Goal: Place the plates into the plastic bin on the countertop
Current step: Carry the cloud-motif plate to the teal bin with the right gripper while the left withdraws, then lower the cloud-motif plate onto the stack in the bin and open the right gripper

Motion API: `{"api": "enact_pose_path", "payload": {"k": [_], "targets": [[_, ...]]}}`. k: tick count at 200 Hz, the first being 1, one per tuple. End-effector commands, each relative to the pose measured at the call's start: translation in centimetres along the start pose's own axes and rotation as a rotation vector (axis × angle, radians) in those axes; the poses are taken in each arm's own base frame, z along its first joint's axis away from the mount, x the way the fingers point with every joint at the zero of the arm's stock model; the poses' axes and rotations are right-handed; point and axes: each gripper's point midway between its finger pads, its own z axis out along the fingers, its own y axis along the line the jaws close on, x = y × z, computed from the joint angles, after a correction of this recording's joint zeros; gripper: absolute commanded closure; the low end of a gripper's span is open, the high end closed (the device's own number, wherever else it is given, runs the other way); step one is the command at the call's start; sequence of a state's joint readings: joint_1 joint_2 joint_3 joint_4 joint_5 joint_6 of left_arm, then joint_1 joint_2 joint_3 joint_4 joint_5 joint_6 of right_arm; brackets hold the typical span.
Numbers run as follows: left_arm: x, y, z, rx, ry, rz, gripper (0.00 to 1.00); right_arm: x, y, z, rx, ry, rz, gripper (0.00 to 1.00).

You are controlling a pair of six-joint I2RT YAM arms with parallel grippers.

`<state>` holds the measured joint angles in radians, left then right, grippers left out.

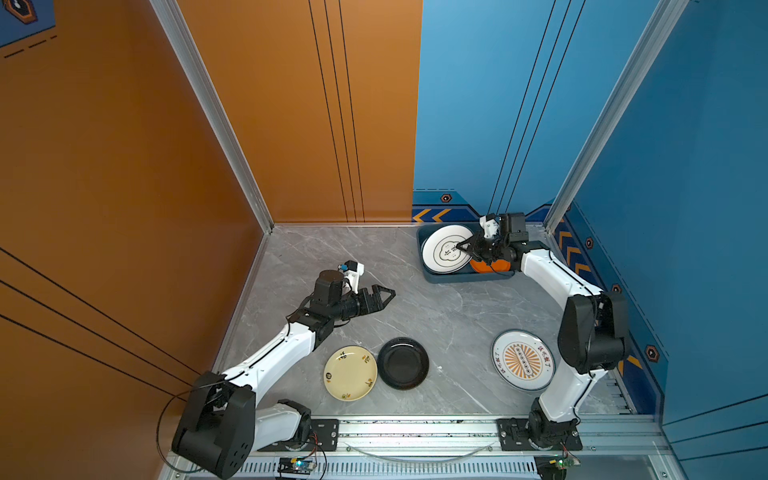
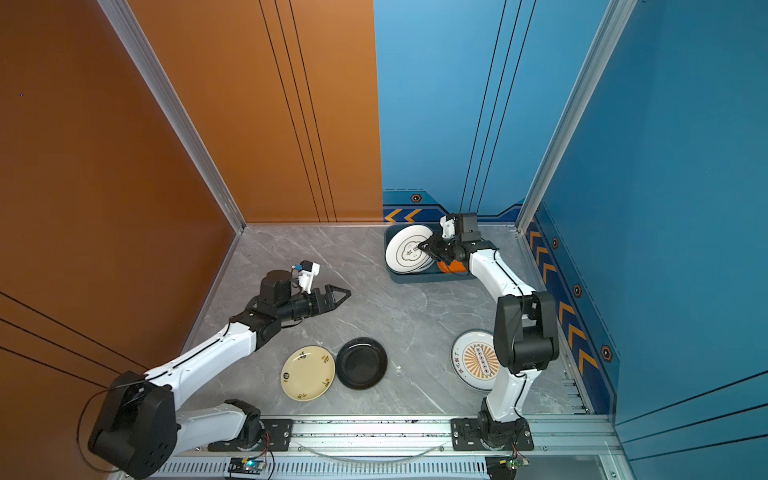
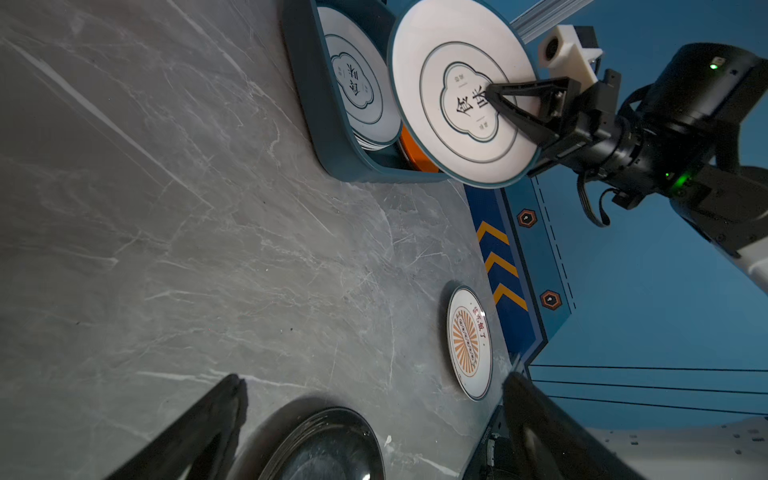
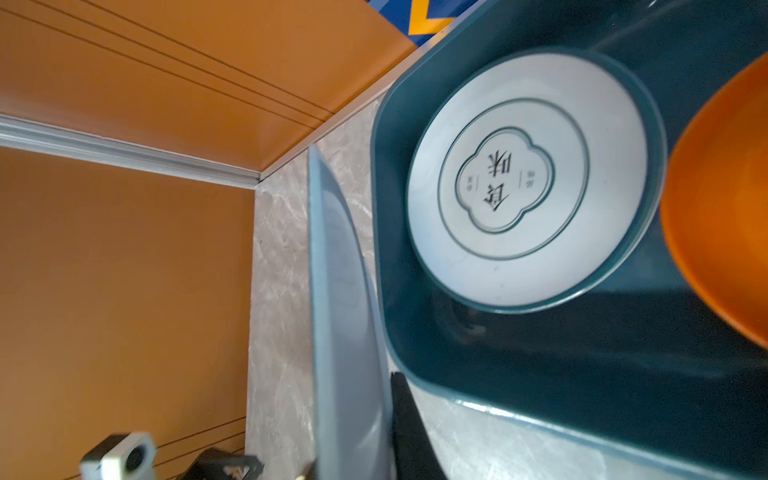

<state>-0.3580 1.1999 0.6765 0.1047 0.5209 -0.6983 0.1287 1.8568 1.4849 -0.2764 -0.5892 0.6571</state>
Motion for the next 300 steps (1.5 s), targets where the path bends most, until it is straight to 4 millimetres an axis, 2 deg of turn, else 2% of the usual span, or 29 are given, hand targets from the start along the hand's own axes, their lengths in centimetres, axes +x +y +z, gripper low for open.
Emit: {"api": "enact_pose_path", "payload": {"k": [1, 45, 67, 70, 88, 94, 113, 164, 211, 300], "targets": [[0.5, 1.0, -1.1, -0.057, -0.017, 0.015, 0.02, -1.5, -1.7, 0.6, 0.104, -0.018, 0.003, 1.00], [1.0, 2.0, -2.1, -0.069, -0.034, 0.000, 0.02, -3.3, -4.2, 2.6, 0.184, -0.030, 0.041, 1.00], [1.0, 2.3, -2.3, -0.069, -0.041, -0.009, 0.02, -4.1, -4.7, 3.1, 0.200, -0.044, 0.046, 1.00], [1.0, 2.4, -2.3, -0.070, -0.042, -0.009, 0.02, -3.8, -5.6, 3.9, 0.213, -0.029, 0.058, 1.00], [0.9, 2.5, -2.3, -0.070, -0.044, -0.012, 0.02, -3.7, -6.9, 5.3, 0.234, -0.004, 0.078, 1.00], [1.0, 2.6, -2.3, -0.070, -0.041, -0.014, 0.02, -4.5, -6.5, 5.4, 0.225, -0.014, 0.071, 1.00], [1.1, 2.6, -2.2, -0.064, -0.034, -0.016, 0.02, -4.6, -7.0, 6.5, 0.229, 0.001, 0.078, 1.00], [1.4, 2.9, -2.3, -0.078, -0.023, -0.008, 0.02, -4.2, -8.4, 7.9, 0.254, 0.028, 0.094, 1.00], [1.2, 2.9, -2.1, -0.079, -0.019, -0.012, 0.02, -3.5, -9.4, 8.3, 0.294, 0.050, 0.087, 0.81], [1.9, 2.4, -1.5, -0.063, 0.006, -0.012, 0.02, -2.7, -10.2, 7.7, 0.366, 0.081, 0.038, 0.63]]}}
